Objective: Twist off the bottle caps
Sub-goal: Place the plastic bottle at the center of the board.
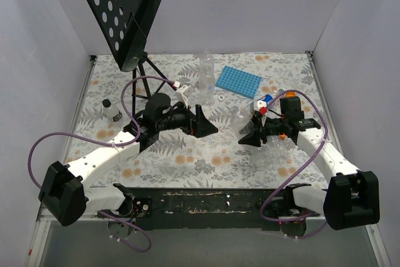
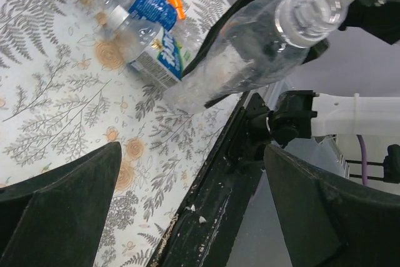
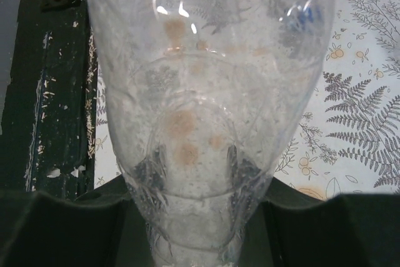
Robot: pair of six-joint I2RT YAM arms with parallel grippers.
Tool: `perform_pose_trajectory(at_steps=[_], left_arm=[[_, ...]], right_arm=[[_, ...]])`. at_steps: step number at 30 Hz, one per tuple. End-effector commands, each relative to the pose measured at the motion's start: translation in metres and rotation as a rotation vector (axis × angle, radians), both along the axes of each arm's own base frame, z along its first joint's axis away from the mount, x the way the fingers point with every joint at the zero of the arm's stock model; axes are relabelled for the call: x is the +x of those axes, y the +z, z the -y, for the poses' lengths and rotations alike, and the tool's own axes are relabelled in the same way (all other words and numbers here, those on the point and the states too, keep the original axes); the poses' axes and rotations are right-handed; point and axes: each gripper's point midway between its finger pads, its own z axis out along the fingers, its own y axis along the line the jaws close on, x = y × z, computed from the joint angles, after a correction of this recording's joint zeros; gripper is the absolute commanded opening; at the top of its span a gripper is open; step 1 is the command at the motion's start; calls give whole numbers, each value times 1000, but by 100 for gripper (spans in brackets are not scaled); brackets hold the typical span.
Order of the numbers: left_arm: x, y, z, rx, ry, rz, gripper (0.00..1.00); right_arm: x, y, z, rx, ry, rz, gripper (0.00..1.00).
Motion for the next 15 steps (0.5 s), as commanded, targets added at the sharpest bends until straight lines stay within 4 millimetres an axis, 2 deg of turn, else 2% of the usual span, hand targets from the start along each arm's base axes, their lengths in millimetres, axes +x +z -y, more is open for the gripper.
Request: perform_pose_trajectory(at_steps=[1, 9, 15], left_arm=[[-13, 52, 8, -124, -47, 118, 98], [-16, 80, 23, -211, -82, 200, 98], [-11, 82, 52, -214, -110, 234, 98]], right_arm=[[0, 7, -5, 57, -2, -47, 6], [-1, 5, -8, 86, 3, -111, 6], [-2, 4, -9, 90, 8, -119, 6]])
